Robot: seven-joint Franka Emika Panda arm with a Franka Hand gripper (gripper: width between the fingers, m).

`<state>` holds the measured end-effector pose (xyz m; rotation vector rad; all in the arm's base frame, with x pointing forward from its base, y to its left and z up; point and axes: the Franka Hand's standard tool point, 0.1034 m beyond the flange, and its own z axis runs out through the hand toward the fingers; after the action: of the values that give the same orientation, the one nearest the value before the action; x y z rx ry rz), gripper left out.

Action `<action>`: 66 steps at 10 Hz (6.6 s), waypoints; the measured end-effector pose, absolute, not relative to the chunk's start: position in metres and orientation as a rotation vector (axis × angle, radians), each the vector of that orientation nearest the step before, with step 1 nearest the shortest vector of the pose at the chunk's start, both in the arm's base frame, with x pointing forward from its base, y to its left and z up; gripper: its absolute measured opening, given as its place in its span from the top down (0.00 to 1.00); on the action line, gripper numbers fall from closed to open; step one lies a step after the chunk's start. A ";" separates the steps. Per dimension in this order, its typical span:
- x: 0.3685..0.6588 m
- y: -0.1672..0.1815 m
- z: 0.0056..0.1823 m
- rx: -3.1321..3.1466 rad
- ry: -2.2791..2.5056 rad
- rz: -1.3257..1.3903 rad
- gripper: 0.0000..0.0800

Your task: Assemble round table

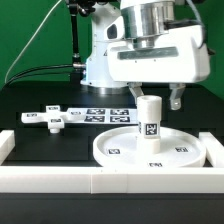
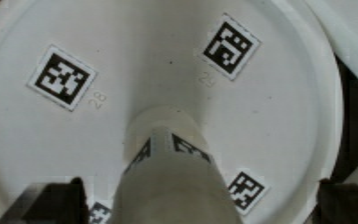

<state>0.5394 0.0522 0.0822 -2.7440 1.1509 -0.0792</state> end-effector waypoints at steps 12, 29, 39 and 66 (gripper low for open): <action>0.542 0.042 0.079 -3.009 -0.567 -0.188 0.19; 0.546 0.032 0.078 -2.185 -2.321 -0.086 0.19; 0.545 0.029 0.077 -2.397 -2.095 -0.087 0.49; 0.539 0.054 0.074 -2.987 0.684 -0.040 0.19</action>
Offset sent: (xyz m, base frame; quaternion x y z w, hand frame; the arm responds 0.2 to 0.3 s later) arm 0.0000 0.0000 0.0000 0.0000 0.0000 -0.1938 0.9810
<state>0.5389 0.0538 0.0735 -2.9870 0.6843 -0.0396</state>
